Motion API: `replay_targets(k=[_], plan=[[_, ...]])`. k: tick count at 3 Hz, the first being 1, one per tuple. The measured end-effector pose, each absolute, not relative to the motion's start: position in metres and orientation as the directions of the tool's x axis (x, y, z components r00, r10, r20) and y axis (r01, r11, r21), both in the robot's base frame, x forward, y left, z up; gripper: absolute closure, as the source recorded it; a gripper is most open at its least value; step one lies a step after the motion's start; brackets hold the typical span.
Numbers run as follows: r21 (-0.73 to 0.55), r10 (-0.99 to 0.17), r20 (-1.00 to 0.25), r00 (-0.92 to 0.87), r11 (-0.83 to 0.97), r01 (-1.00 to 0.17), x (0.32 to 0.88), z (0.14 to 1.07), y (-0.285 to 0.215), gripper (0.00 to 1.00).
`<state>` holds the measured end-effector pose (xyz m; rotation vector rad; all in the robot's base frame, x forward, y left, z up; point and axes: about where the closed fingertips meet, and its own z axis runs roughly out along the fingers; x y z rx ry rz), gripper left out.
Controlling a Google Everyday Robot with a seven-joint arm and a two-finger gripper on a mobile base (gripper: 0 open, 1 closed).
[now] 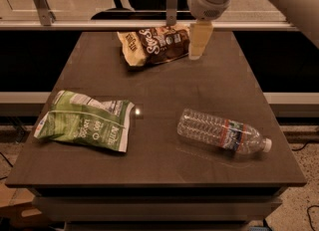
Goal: Pick brown chip bag
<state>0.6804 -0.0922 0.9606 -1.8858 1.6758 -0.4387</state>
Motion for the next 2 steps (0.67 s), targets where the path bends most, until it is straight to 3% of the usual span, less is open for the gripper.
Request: replay_targets(k=[2], plan=[[-0.614, -0.967, -0.136, 0.217, -0.090, -0.784, 0.716, 0.935, -0.072, 0.00]])
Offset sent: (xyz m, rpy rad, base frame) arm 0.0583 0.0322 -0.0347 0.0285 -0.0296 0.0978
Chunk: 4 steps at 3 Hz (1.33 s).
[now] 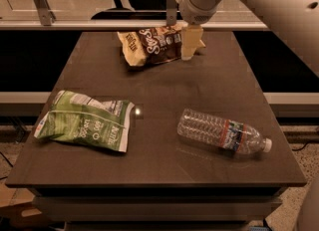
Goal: Pick brown chip bag
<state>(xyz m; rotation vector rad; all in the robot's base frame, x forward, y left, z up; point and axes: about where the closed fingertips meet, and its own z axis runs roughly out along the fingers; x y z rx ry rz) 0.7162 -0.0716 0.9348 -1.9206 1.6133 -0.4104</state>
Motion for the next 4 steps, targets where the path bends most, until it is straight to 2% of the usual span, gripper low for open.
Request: replay_targets(k=[2, 4], plan=[[-0.606, -0.942, -0.173, 0.289, -0.129, -0.785, 0.747, 0.905, -0.039, 0.00], [-0.546, -0.921, -0.194, 0.338, -0.185, -0.817, 0.756, 0.872, -0.013, 0.00]])
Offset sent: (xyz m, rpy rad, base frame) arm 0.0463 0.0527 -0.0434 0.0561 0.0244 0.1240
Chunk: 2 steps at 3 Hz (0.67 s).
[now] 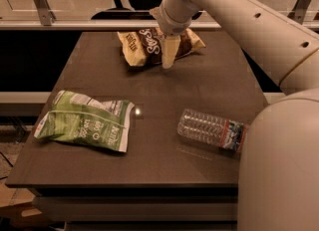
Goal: Pick brown chip bag
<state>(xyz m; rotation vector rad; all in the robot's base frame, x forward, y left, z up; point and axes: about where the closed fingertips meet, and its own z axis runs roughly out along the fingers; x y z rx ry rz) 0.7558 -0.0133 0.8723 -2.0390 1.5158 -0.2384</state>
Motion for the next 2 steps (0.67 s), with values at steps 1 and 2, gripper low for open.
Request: replay_targets(k=[1, 2], plan=[[-0.509, -0.919, -0.192, 0.343, -0.206, -0.836, 0.759, 0.856, -0.011, 0.00], [-0.489, -0.918, -0.190, 0.348, -0.219, -0.844, 0.764, 0.843, -0.009, 0.00]])
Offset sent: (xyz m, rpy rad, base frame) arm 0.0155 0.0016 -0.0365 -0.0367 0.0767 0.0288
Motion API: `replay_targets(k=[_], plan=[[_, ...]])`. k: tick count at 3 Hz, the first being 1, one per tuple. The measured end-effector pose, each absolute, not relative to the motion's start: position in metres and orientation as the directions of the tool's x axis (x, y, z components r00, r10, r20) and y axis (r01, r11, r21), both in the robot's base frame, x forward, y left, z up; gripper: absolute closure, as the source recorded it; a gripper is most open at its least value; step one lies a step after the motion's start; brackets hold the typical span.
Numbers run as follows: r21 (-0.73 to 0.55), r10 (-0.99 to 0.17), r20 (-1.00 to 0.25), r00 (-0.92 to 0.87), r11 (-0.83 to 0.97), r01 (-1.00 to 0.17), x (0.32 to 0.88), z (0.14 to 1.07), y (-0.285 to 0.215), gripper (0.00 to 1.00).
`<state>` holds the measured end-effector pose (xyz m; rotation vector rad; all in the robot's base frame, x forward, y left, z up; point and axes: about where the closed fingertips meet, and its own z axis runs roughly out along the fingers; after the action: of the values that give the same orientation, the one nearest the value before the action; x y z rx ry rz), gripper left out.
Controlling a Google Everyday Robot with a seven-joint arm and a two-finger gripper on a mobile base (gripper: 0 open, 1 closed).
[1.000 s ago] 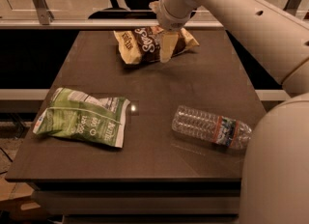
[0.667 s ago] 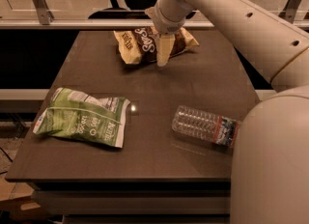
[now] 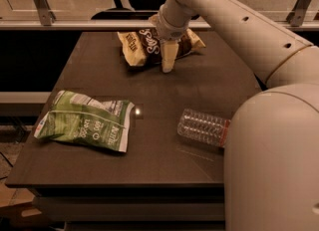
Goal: Pick brown chip bag
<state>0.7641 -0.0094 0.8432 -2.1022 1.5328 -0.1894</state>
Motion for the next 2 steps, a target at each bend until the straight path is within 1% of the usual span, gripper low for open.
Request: replay_targets(k=[1, 2], plan=[[-0.486, -0.907, -0.201, 0.369, -0.235, -0.842, 0.7675, 0.8394, -0.0055, 0.16], [-0.486, -0.907, -0.201, 0.371, -0.236, -0.841, 0.7676, 0.8405, -0.0053, 0.39]])
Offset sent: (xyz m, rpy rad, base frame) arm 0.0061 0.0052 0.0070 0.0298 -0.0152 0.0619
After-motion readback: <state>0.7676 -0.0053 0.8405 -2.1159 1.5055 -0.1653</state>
